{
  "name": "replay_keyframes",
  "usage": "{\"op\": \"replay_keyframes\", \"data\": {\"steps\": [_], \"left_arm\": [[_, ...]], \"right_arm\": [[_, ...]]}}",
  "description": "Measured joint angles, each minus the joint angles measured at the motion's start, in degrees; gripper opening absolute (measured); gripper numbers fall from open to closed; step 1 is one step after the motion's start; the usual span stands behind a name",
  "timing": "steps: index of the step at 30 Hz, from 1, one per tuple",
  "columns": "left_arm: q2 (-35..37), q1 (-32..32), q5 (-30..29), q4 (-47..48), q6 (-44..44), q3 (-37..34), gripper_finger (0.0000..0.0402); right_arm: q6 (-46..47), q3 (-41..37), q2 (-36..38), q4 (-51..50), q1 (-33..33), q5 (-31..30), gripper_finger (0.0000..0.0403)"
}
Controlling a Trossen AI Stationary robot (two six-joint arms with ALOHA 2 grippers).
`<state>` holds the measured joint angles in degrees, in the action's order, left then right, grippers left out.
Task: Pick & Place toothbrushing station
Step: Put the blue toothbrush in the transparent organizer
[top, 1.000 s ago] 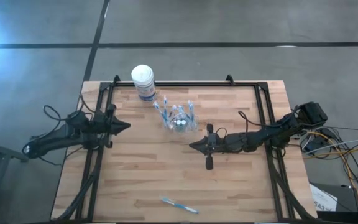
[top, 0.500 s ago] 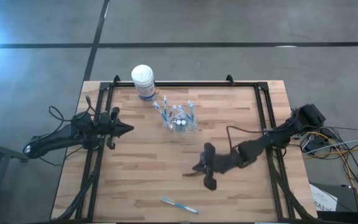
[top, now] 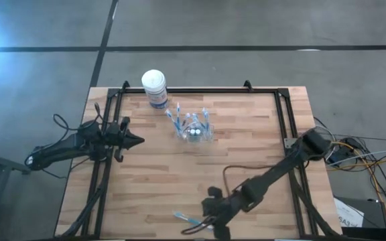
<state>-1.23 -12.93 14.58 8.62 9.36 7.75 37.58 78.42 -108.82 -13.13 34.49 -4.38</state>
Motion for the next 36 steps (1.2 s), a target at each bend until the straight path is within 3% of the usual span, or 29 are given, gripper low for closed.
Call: {"op": "replay_keyframes", "data": {"steps": [9,16,22,29,36], "left_arm": [[0.0,0.0,0.9,0.1,0.2,0.0,0.0012],[0.0,0.0,1.1,0.5,0.2,-0.1,0.0018],[0.0,0.0,1.3,0.5,0.7,-0.1,0.0018],[0.0,0.0,1.3,0.5,0.9,-0.5,0.0019],[0.0,0.0,1.3,0.5,0.9,-0.5,0.0019]], "right_arm": [[4.7,14.9,-13.2,-19.7,1.5,1.2,0.0186],[6.2,19.0,-18.2,-21.0,2.8,5.5,0.0196],[7.5,19.3,-19.5,-21.0,2.7,5.7,0.0196],[8.8,18.0,-19.7,-25.3,2.5,1.8,0.0194],[10.6,18.0,-19.6,-33.7,2.0,-7.0,0.0193]]}}
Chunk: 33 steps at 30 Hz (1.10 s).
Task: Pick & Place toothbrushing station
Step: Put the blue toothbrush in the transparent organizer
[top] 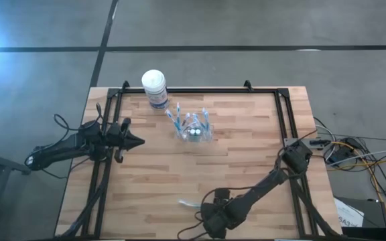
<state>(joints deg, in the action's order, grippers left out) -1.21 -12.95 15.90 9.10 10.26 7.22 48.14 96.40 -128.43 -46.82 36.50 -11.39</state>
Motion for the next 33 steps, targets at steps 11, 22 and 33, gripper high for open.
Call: {"op": "replay_keyframes", "data": {"steps": [11,22,33], "left_arm": [[0.0,0.0,1.0,0.0,0.0,0.0,0.0019],[0.0,0.0,1.4,0.0,0.1,0.0,0.0019],[-0.3,0.0,1.1,-2.0,-0.1,-1.0,0.0019]], "right_arm": [[-4.2,-0.1,0.0,-0.8,-0.6,-1.1,0.0072],[-9.4,-0.4,7.8,-3.1,-1.1,-16.4,0.0018],[-35.8,-18.4,29.9,32.5,-5.0,-30.0,0.0016]]}}
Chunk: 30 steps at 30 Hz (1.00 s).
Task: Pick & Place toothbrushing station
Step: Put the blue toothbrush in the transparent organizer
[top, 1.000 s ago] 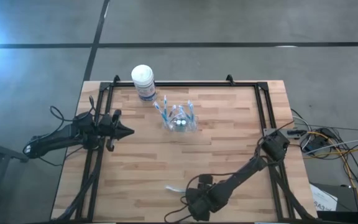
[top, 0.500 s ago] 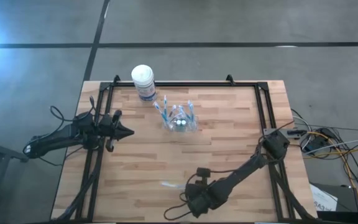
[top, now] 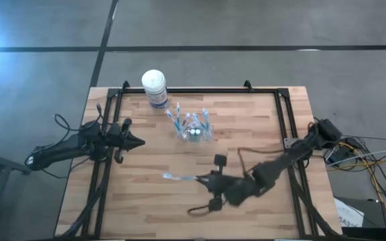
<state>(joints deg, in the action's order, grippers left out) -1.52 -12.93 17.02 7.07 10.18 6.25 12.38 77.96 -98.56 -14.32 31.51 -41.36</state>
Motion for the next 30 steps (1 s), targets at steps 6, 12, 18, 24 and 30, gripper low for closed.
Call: {"op": "replay_keyframes", "data": {"steps": [6,12,18,24,30], "left_arm": [[-0.5,0.0,0.1,-6.5,0.4,-2.5,0.0013],[-1.6,0.0,-2.9,-14.4,1.5,-5.5,0.001],[-3.3,0.0,-7.4,-18.7,1.8,-5.6,0.0005],[-8.2,0.0,-8.6,-25.9,2.2,-5.1,0.0013],[-15.2,0.1,-8.5,-30.4,2.5,-2.5,0.001]], "right_arm": [[-12.2,-19.8,5.5,36.4,-8.6,9.7,0.0016],[-16.2,-31.2,3.3,62.1,-14.0,13.1,0.0015],[-18.3,-35.9,1.3,69.8,-14.8,13.2,0.0015],[-18.6,-36.0,1.2,70.5,-15.1,13.4,0.0015],[-19.1,-35.5,1.2,70.4,-15.1,13.8,0.0015]]}}
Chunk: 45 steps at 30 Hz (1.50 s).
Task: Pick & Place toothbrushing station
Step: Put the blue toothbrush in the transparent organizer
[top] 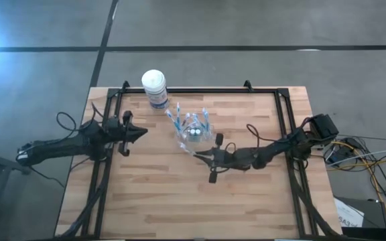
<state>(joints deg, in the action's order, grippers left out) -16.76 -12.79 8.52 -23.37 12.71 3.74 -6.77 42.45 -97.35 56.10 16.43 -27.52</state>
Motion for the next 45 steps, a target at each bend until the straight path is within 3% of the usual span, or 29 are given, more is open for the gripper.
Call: {"op": "replay_keyframes", "data": {"steps": [8,18,22,45], "left_arm": [[-13.0,3.0,1.3,-2.0,-5.6,7.8,0.003],[-28.4,10.0,2.0,-8.3,-10.2,14.7,0.0168],[-32.9,11.8,2.1,-9.6,-12.3,18.5,0.0199],[-52.9,15.6,3.3,-9.5,-14.6,36.2,0.0207]], "right_arm": [[-0.3,1.1,0.0,0.4,-0.6,2.5,0.0015],[1.1,1.3,-0.2,0.3,-0.6,2.4,0.0015],[2.1,1.3,-0.2,-0.4,-0.6,3.0,0.0015],[2.7,1.2,-0.2,-1.3,-0.9,1.8,0.0015]]}}
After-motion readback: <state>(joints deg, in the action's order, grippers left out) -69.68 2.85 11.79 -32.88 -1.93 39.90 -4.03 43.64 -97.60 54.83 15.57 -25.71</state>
